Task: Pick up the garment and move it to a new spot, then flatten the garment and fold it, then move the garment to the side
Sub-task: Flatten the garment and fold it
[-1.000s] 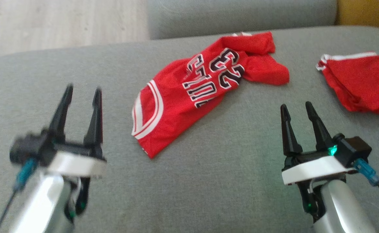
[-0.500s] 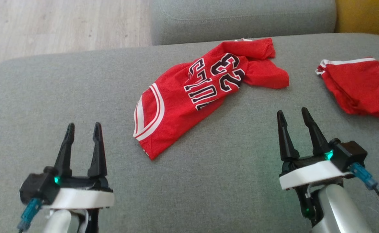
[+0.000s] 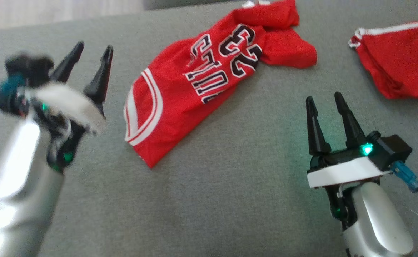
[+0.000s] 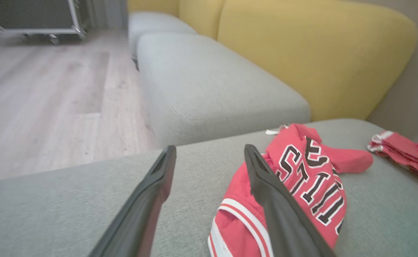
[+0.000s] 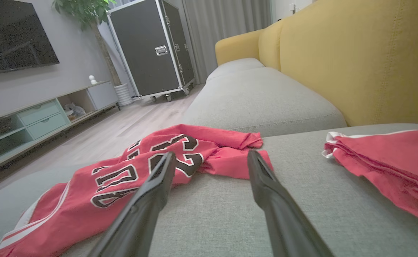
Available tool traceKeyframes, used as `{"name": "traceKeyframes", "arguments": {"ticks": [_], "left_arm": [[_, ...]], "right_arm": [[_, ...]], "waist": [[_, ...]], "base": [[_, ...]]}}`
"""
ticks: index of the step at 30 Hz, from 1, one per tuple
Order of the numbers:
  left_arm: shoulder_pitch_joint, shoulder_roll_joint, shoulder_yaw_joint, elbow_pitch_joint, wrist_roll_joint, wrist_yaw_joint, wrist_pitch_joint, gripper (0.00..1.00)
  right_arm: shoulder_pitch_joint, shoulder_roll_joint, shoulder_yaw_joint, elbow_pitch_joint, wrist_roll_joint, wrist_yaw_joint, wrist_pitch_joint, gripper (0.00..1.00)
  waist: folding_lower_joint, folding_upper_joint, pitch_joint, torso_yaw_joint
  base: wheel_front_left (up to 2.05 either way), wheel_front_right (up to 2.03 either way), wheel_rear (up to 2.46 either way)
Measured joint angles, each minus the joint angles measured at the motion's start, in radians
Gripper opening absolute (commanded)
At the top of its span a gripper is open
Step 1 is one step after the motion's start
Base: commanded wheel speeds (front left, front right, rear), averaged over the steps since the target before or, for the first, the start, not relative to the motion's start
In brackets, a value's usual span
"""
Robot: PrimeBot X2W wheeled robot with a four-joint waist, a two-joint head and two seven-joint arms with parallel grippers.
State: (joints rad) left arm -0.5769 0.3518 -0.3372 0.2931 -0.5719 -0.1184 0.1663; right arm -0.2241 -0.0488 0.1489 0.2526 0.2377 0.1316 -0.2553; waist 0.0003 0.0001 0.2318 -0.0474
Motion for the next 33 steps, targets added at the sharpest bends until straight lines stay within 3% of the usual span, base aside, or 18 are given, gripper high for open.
{"name": "traceKeyframes", "arguments": {"ticks": [5,10,16,20,25,27,30,33], "left_arm": [[-0.19,0.032,-0.077,0.09,-0.124,-0.006,0.244,1.0],[-0.273,0.069,-0.185,0.123,-0.246,-0.006,0.435,1.0],[-0.296,0.125,-0.283,0.124,-0.337,-0.007,0.532,1.0],[-0.33,0.176,-0.353,0.133,-0.32,-0.007,0.532,1.0],[-0.354,0.189,-0.396,0.161,-0.326,-0.007,0.517,1.0],[-0.368,0.195,-0.418,0.158,-0.351,-0.007,0.52,0.0],[-0.376,0.204,-0.437,0.154,-0.376,-0.007,0.484,0.0],[-0.395,0.211,-0.426,0.169,-0.35,-0.007,0.344,0.0]], "right_arm": [[-0.02,0.0,0.007,-0.013,0.011,0.0,0.0,1.0],[-0.045,0.0,0.014,-0.026,0.032,0.0,0.0,1.0],[-0.063,0.0,0.017,-0.034,0.044,0.0,0.0,1.0],[-0.063,0.0,0.021,-0.043,0.054,0.0,0.0,1.0],[-0.064,0.0,0.025,-0.047,0.054,0.0,0.0,1.0],[-0.065,0.0,0.025,-0.047,0.054,0.0,0.0,1.0],[-0.076,0.0,0.026,-0.047,0.054,0.0,0.0,1.0],[-0.08,0.0,0.027,-0.047,0.055,0.0,0.0,1.0]], "waist": [[0.0001,0.0,0.067,-0.036],[0.0,0.0,0.121,-0.079],[-0.0001,0.0,0.168,-0.128],[-0.0001,0.0,0.192,-0.155],[-0.0002,0.0,0.205,-0.168],[-0.0003,0.0,0.207,-0.169],[-0.0002,-0.0001,0.206,-0.171],[-0.0002,0.0,0.201,-0.172]], "base": [[0.0,0.0,0.0],[0.0,0.0,0.0],[0.0,0.0,0.0],[0.0,0.0,0.0],[0.0,0.0,0.0],[0.0,0.0,0.0],[0.0,0.0,0.0],[0.0,0.0,0.0]]}}
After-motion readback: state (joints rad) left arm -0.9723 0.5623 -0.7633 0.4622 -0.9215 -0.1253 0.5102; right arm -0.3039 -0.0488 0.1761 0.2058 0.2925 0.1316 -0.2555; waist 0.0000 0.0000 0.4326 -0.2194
